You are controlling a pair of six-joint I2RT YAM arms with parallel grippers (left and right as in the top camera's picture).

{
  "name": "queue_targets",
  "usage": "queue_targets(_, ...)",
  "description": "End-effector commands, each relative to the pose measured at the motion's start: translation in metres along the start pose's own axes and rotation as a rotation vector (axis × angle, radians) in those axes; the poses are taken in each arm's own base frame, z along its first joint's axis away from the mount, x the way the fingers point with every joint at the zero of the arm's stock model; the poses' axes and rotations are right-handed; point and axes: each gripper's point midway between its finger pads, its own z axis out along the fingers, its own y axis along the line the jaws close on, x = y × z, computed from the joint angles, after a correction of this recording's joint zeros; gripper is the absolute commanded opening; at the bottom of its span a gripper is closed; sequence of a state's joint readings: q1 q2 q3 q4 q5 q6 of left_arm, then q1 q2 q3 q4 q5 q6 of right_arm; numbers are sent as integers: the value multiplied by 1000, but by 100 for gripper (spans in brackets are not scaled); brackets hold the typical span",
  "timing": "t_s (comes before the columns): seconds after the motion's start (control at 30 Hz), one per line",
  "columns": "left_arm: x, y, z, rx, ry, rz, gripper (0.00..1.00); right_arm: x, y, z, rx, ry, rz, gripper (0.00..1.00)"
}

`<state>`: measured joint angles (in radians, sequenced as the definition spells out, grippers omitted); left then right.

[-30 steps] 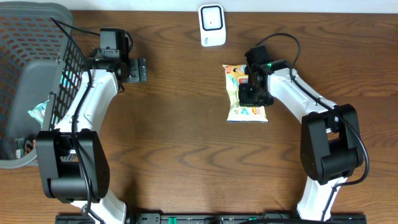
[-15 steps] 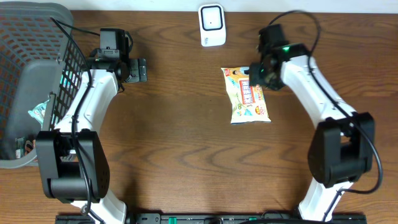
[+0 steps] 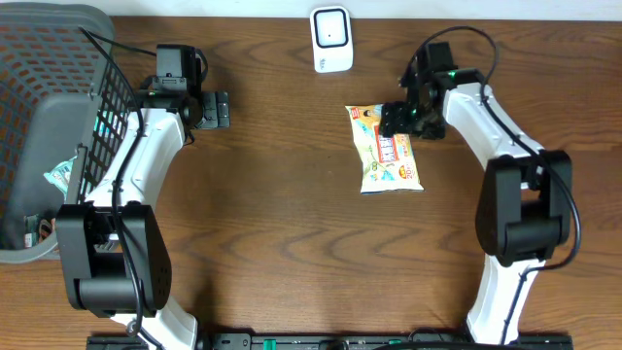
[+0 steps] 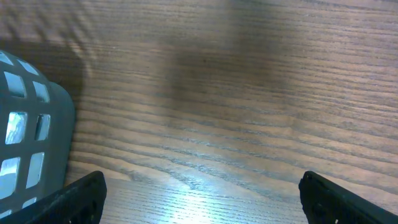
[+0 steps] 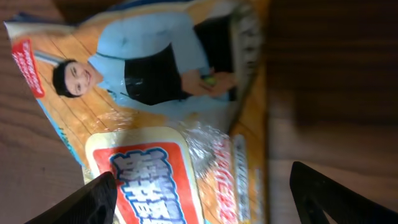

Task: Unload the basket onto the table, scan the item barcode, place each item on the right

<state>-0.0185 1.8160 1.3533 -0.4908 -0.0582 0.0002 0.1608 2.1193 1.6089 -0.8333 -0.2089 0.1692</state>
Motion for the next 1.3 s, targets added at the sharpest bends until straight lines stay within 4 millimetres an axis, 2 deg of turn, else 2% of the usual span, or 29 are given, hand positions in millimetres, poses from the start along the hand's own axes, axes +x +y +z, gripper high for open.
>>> queue_targets(0.0,1,1,1,-5,4,3,98,3,6,9,-86,31,-28,82)
queue_targets(0.27,1,1,1,-5,4,3,98,20,27,21,-246,93,-91,73)
queue_targets(0.33,1,1,1,-5,4,3,98,26,25,28,-244,114,-85,69)
queue_targets(0.47,1,1,1,-5,4,3,98,39,20,43,-244,143,-80,68)
queue_targets(0.57,1,1,1,-5,4,3,98,44,20,46,-253,151,-77,68)
queue_targets(0.6,1,1,1,-5,4,3,98,45,20,46,-253,154,-76,65)
queue_targets(0.63,1,1,1,-5,4,3,98,45,20,46,-253,155,-76,60)
queue_targets(0.67,1,1,1,-5,4,3,98,45,20,46,-253,155,-77,44)
queue_targets(0.7,1,1,1,-5,4,3,98,45,21,46,-255,155,-76,31)
queue_targets(0.73,1,1,1,-5,4,3,98,45,23,46,-267,153,-76,23)
queue_targets(0.77,1,1,1,-5,4,3,98,44,28,44,-293,152,-76,6)
queue_targets(0.8,1,1,1,-5,4,3,98,44,31,43,-313,151,-75,1)
queue_targets(0.9,1,1,1,-5,4,3,98,35,39,37,-352,123,-54,1)
queue_targets(0.97,1,1,1,-5,4,3,98,23,41,26,-357,76,-20,1)
queue_targets(1.0,1,1,1,-5,4,3,98,10,44,8,-374,22,-9,1)
queue_targets(1.07,1,1,1,-5,4,3,98,-4,51,-16,-406,-37,7,1)
queue_targets(1.17,1,1,1,-5,4,3,98,-23,63,-56,-483,-96,157,1)
queue_targets(1.2,1,1,1,-5,4,3,98,-28,72,-75,-546,-108,215,1)
queue_targets(1.27,1,1,1,-5,4,3,98,-36,91,-108,-676,-139,209,1)
